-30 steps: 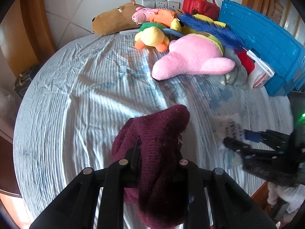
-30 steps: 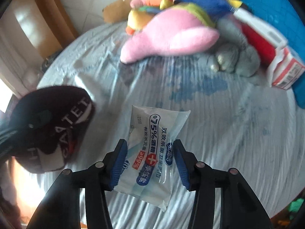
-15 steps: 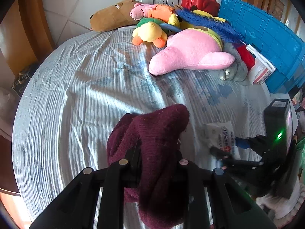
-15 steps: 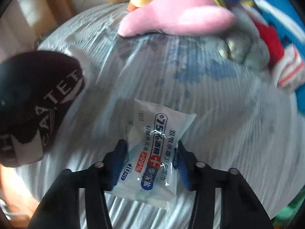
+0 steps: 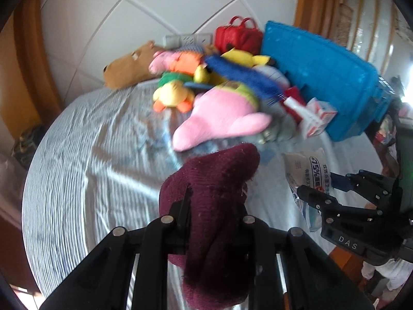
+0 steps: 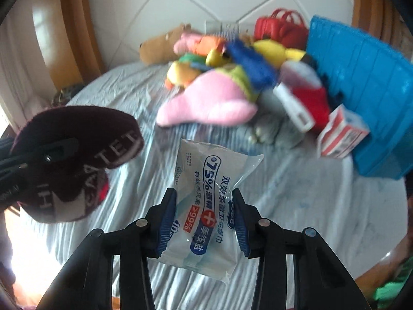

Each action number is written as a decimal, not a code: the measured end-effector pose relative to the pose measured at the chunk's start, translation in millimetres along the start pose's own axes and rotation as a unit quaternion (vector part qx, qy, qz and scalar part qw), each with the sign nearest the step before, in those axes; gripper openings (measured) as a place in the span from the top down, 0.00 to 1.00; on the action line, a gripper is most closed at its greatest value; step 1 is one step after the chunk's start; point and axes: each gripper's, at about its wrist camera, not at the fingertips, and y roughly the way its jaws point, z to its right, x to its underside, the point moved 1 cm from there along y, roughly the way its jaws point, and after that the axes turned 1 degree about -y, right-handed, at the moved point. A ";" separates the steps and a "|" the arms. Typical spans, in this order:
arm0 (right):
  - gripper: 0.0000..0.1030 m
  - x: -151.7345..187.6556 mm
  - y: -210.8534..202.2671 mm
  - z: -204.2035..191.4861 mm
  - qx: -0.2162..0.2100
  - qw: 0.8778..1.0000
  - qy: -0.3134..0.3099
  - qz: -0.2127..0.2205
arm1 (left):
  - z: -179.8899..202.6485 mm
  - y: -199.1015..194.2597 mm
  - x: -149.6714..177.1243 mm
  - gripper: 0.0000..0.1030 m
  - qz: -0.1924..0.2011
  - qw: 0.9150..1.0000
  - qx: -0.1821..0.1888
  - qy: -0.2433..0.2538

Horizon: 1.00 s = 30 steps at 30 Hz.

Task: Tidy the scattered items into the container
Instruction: 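Carry the hat and wipes packet with both tools over the blue crate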

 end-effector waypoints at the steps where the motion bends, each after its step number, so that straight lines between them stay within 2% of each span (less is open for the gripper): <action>1: 0.60 -3.1 -3.0 0.8 0.003 1.000 0.001 0.005 | 3.9 -1.8 -2.4 0.82 0.004 1.000 0.003 0.005; 9: 0.60 -8.9 -43.4 11.7 0.040 0.998 0.010 0.048 | 28.5 -11.1 -15.4 0.82 0.025 0.999 0.029 0.037; 18: 0.60 -8.3 -69.2 31.0 0.077 0.995 0.021 0.057 | 67.6 -23.1 -17.2 0.82 0.032 0.995 0.072 0.068; 25: 0.60 -2.2 -83.6 62.8 0.084 0.994 0.028 0.059 | 105.3 -29.7 -21.1 0.82 0.033 0.994 0.081 0.072; 30: 0.60 3.8 -98.8 100.7 0.082 0.994 0.025 0.067 | 143.3 -37.8 -24.7 0.82 0.041 0.994 0.070 0.072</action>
